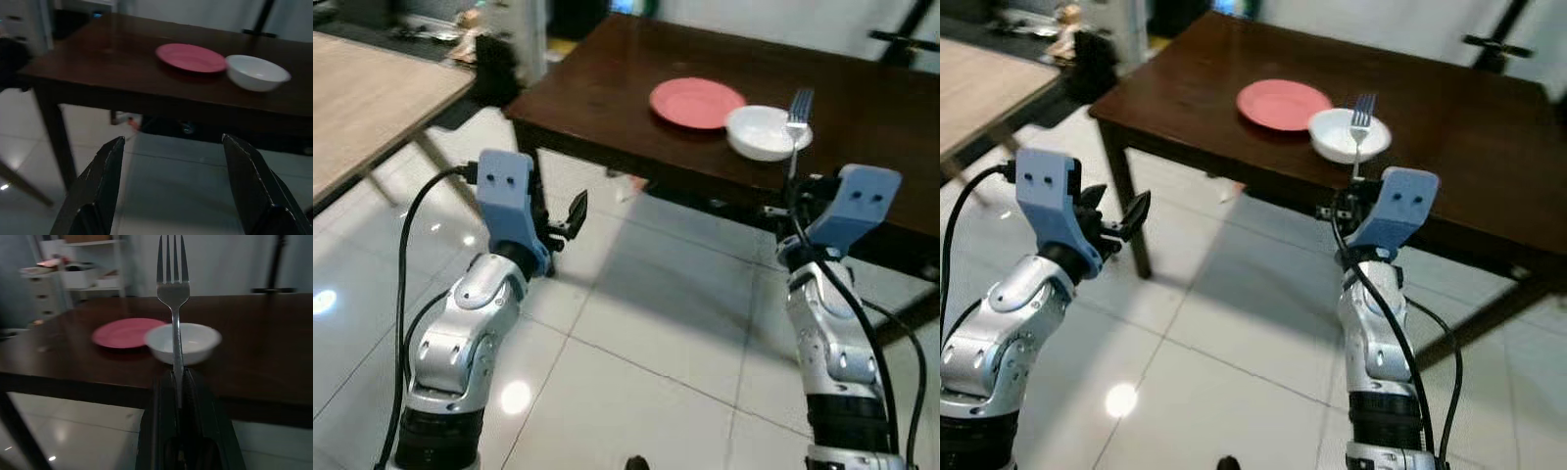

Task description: Setting the table

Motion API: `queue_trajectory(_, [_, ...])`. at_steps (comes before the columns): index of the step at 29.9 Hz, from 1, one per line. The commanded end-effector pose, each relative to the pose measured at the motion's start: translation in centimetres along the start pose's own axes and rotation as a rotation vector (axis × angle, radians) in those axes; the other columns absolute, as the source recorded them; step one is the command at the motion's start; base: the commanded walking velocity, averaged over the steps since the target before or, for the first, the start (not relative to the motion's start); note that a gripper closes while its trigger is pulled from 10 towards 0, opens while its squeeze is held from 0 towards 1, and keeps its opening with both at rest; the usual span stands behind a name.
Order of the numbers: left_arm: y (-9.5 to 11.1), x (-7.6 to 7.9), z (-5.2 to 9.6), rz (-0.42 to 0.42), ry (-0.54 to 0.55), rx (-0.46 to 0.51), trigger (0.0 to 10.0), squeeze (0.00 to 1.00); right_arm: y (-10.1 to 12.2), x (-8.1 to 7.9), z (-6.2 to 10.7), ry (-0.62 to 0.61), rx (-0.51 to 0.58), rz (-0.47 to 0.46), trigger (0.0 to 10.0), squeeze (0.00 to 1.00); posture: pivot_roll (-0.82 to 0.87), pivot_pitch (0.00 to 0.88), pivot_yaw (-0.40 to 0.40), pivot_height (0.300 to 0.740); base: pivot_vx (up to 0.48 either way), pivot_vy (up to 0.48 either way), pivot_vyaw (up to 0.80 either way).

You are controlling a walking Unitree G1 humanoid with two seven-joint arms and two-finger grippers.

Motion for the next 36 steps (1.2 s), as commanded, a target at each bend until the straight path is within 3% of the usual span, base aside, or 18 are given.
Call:
queue_trajectory(1, [-0.67,-0.38,0.22,-0.002,0.016,-0.024,10.0,0.00,-0.64,0.17,0.31,-0.009,-0.023,0.006,10.0,0.00,0.06,0.210,0.053,0.740,0.000,0.000,-0.80])
queue_trajectory(9, [-0.63,-0.59,0.21,-0.007,0.017,-0.020,10.0,0.00,-0.80,0.61,0.30,-0.029,-0.032,0.015,10.0,0.00,0.06,0.213,0.055,0.740,0.124,0.000,-0.80])
queue_trajectory(21, [-0.75,-0.53,0.17,-0.014,0.009,-0.029,10.0,0.00,-0.63,0.38,0.36,-0.023,-0.024,0.007,10.0,0.00,0.06,0.218,0.055,0.740,0.470,0.000,-0.10])
queue_trajectory(31, [-0.90,-0.37,0.25,-0.022,-0.004,-0.035,10.0,0.00,-0.65,0.56,0.36,-0.032,-0.027,-0.004,10.0,0.00,0.06,0.217,0.058,0.740,0.469,0.000,-0.74])
queue_trajectory(36, [-1.14,0.04,0.63,-0.076,-0.050,-0.044,10.0,0.00,-0.73,0.83,0.42,-0.041,-0.027,0.012,10.0,0.00,0.07,0.206,0.064,0.740,0.469,0.000,-0.55])
Point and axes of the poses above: a point about 5 cm out from each wrist's last joint towards the gripper, its own z axis pointing back from the gripper into the wrist, its own y axis along the axis of the wrist's last joint, x = y × z, the point moved 4 cm from there along -z, pointing out of the wrist towards the gripper, and after that the axes turned 13 degrees about z, right-handed, at the moved point
